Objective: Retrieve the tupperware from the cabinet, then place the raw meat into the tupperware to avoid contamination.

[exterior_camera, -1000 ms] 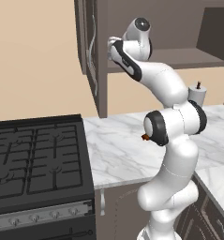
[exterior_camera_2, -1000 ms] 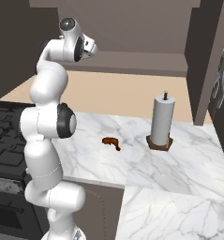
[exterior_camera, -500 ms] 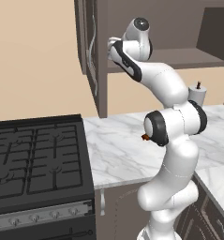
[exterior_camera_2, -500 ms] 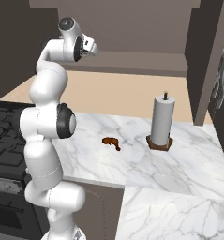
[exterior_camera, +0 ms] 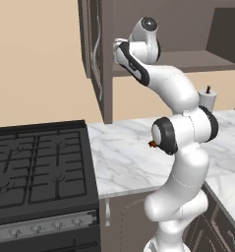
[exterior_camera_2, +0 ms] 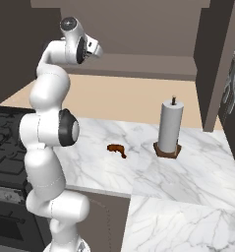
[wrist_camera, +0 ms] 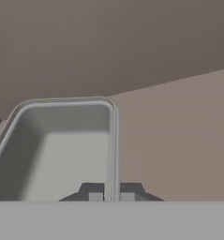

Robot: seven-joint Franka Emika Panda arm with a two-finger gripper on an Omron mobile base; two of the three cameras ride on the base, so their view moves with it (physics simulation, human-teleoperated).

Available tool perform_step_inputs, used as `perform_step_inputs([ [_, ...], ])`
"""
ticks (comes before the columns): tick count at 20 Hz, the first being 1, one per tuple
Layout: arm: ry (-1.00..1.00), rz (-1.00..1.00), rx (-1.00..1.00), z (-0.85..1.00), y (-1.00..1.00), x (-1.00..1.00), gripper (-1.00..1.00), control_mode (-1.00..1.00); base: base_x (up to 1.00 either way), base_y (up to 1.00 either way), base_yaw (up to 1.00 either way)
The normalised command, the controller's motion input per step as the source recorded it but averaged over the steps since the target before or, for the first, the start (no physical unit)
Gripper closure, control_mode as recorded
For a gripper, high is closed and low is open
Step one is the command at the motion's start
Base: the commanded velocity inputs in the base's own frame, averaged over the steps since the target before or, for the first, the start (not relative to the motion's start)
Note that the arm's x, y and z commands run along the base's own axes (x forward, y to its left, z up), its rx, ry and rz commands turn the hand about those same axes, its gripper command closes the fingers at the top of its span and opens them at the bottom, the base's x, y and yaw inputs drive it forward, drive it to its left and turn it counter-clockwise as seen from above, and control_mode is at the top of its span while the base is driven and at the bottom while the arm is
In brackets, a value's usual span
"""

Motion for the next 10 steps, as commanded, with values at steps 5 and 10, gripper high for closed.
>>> perform_step_inputs([
  [5, 0.0, 0.0, 0.02, 0.28, -0.04, -0.35, 1.0, -1.0, 0.0, 0.0, 0.0],
  [10, -0.01, 0.0, 0.02, 0.18, -0.21, -0.68, 1.0, -1.0, 0.0, 0.0, 0.0],
])
